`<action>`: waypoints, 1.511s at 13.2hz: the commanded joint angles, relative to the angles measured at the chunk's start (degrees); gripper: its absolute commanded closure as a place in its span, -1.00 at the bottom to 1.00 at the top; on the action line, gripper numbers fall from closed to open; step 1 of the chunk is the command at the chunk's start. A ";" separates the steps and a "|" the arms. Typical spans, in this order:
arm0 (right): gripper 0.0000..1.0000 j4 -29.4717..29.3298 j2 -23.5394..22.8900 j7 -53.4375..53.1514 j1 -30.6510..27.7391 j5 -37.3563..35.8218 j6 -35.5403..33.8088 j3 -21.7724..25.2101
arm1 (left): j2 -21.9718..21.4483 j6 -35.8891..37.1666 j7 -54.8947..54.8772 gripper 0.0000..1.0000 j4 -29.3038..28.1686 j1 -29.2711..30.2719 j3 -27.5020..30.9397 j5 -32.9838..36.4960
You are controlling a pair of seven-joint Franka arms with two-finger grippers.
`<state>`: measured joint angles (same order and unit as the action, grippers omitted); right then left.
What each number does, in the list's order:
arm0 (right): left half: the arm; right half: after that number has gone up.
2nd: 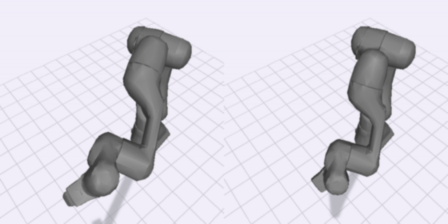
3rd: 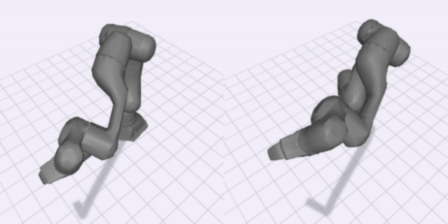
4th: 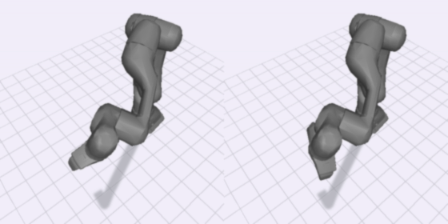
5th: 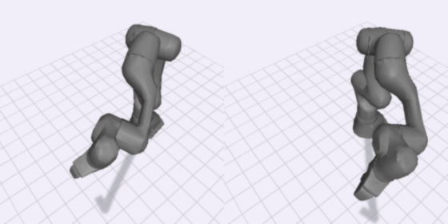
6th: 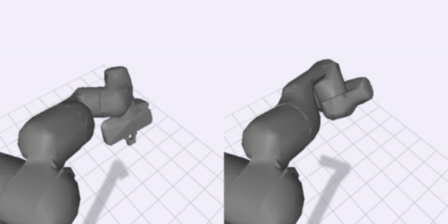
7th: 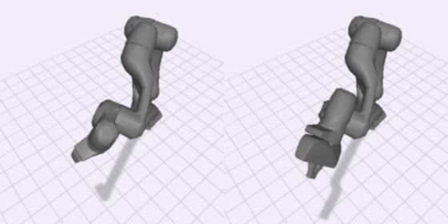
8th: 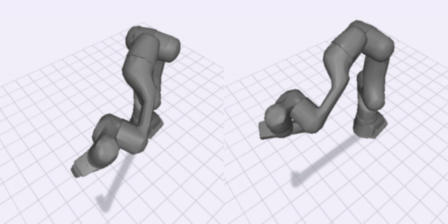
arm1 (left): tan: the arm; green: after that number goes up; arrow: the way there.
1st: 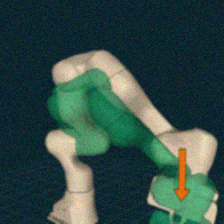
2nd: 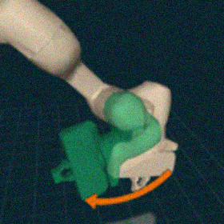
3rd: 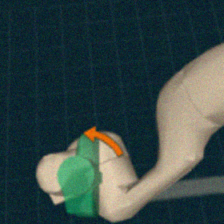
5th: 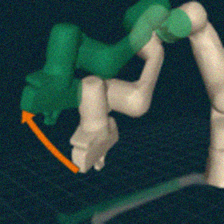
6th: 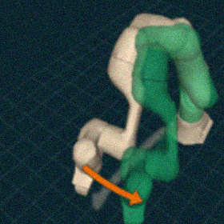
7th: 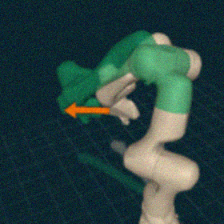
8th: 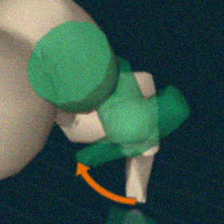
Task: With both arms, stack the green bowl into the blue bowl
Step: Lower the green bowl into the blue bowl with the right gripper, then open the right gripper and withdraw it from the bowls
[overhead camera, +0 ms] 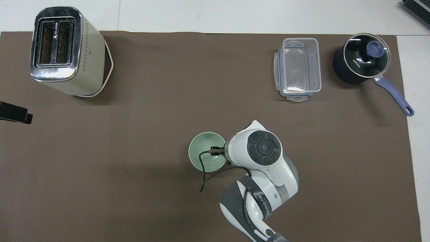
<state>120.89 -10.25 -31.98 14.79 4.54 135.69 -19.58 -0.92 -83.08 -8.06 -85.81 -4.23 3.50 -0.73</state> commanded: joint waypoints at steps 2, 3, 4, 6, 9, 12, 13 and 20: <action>-0.94 -1.44 0.23 -0.28 -0.90 -2.08 0.55 0.24 | -0.84 0.28 -0.56 -1.00 -0.59 0.45 -0.34 0.64; -1.00 -1.97 0.58 -0.28 -1.69 -2.17 0.46 0.33 | -0.84 0.28 -0.47 -1.00 -0.59 0.45 -0.34 0.64; -1.00 -2.24 1.28 -0.10 -2.48 -2.52 0.37 0.33 | -0.84 0.28 -0.47 -1.00 -0.59 0.45 -0.34 0.64; -1.00 -3.37 3.03 0.25 -4.67 -3.05 -1.98 0.33 | -0.75 0.28 -0.56 -1.00 -0.59 0.45 -0.34 0.64; -1.00 -7.76 5.76 0.43 -8.89 -5.84 -11.90 0.33 | -0.84 0.37 -0.56 -1.00 -0.59 0.45 -0.34 0.64; -1.00 -12.86 7.17 0.43 -11.09 -7.88 -18.68 0.42 | -0.75 0.28 -0.56 -1.00 -0.59 0.45 -0.34 0.64; -1.00 -14.27 8.13 -0.01 -11.54 -7.88 -20.27 0.42 | -0.84 0.28 -0.65 -1.00 -0.59 0.45 -0.43 0.64; -1.00 -22.52 14.38 -0.54 -14.70 -6.56 -32.21 0.68 | -0.84 0.28 -0.65 -1.00 -0.59 0.37 -0.43 0.64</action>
<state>101.14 3.60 -31.97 1.52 -2.04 106.98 -18.76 -0.92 -83.08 -8.06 -85.81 -4.23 3.48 -0.73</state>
